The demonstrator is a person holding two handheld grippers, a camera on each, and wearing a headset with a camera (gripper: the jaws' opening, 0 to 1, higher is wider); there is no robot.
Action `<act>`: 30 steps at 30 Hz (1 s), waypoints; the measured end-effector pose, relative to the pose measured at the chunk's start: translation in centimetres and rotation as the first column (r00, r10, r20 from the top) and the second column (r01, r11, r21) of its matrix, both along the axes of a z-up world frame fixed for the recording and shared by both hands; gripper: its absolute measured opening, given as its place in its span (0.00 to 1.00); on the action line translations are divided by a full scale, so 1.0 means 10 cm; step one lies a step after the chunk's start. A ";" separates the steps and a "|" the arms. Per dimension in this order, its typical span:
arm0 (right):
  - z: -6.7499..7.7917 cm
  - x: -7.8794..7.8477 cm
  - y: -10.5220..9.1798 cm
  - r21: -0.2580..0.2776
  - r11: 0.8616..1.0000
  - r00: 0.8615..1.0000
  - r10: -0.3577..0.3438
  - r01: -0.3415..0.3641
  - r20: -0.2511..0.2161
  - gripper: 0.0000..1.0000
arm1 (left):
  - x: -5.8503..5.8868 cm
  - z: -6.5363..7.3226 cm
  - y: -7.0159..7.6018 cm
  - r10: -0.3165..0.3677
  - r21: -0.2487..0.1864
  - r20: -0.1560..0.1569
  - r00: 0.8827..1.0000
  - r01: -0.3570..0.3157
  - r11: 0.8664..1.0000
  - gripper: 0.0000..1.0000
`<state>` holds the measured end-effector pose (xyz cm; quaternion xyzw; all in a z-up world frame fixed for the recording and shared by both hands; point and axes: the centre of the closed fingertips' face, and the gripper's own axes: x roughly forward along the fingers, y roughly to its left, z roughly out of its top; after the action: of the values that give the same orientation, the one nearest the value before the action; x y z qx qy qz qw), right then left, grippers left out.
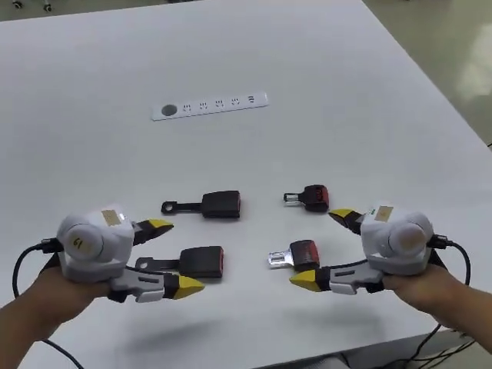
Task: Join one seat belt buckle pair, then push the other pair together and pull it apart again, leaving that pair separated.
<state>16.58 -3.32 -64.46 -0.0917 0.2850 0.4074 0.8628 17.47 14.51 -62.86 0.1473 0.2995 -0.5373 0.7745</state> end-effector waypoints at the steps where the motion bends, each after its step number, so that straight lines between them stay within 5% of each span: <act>1: -0.03 0.01 0.00 -0.007 1.000 1.000 0.010 -0.010 -0.001 0.88 | 0.01 -0.03 0.00 -0.011 0.008 -0.003 1.000 0.011 1.000 0.76; 9: -0.14 0.04 -0.02 -0.026 0.997 0.997 0.069 -0.070 -0.022 0.83 | 0.01 -0.13 -0.09 -0.098 0.051 -0.006 0.995 0.098 0.994 0.70; 14: -0.18 0.00 0.01 -0.045 0.991 0.991 0.125 -0.127 -0.037 0.81 | 0.06 -0.07 -0.18 -0.092 0.025 -0.017 0.996 0.092 0.995 0.69; 30: -0.34 -0.05 0.01 -0.058 0.968 0.967 0.237 -0.243 -0.097 0.76 | 0.02 -0.35 -0.29 -0.228 0.105 -0.044 0.973 0.232 0.967 0.62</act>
<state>16.05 -3.20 -67.90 -0.1372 0.3239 0.5022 0.7900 17.72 11.59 -66.33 0.2148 0.3218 -0.6085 0.6928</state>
